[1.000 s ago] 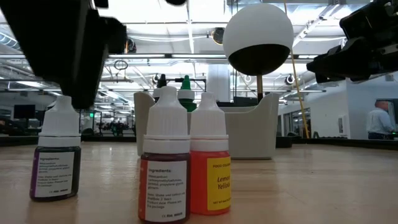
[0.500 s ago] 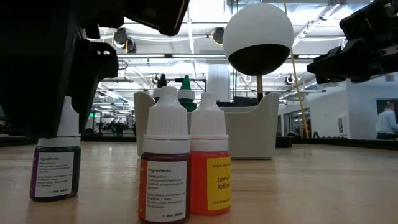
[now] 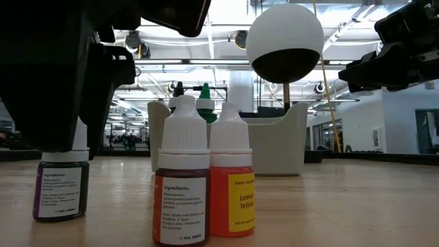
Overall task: Pick & Place food coloring
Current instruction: Put the small violet food coloring bottle into the gray bin
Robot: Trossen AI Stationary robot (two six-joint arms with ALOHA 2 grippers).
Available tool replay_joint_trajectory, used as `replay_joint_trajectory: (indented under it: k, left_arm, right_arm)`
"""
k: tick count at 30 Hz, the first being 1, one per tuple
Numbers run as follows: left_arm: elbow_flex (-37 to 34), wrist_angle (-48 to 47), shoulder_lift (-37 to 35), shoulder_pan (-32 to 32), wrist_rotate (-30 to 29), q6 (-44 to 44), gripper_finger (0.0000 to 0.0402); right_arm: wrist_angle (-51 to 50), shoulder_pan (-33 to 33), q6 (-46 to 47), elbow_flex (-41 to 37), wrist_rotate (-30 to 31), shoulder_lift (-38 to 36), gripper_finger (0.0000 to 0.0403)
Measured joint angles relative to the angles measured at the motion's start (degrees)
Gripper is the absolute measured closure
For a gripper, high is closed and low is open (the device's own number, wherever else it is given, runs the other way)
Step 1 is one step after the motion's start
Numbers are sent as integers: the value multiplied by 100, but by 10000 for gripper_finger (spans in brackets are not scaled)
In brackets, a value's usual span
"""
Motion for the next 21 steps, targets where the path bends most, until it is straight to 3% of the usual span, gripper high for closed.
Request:
replay_joint_trajectory:
  k: [5,14,21]
  left_arm:
    - [0,-2,0,0,-64,17,189]
    - [0,-2,0,-38,-64,75,292]
    - [4,0,0,-85,-60,107,336]
  right_arm:
    - [-2,0,0,0,0,-2,403]
    - [-2,0,2,-2,0,0,403]
    - [-2,0,2,-2,1,-2,403]
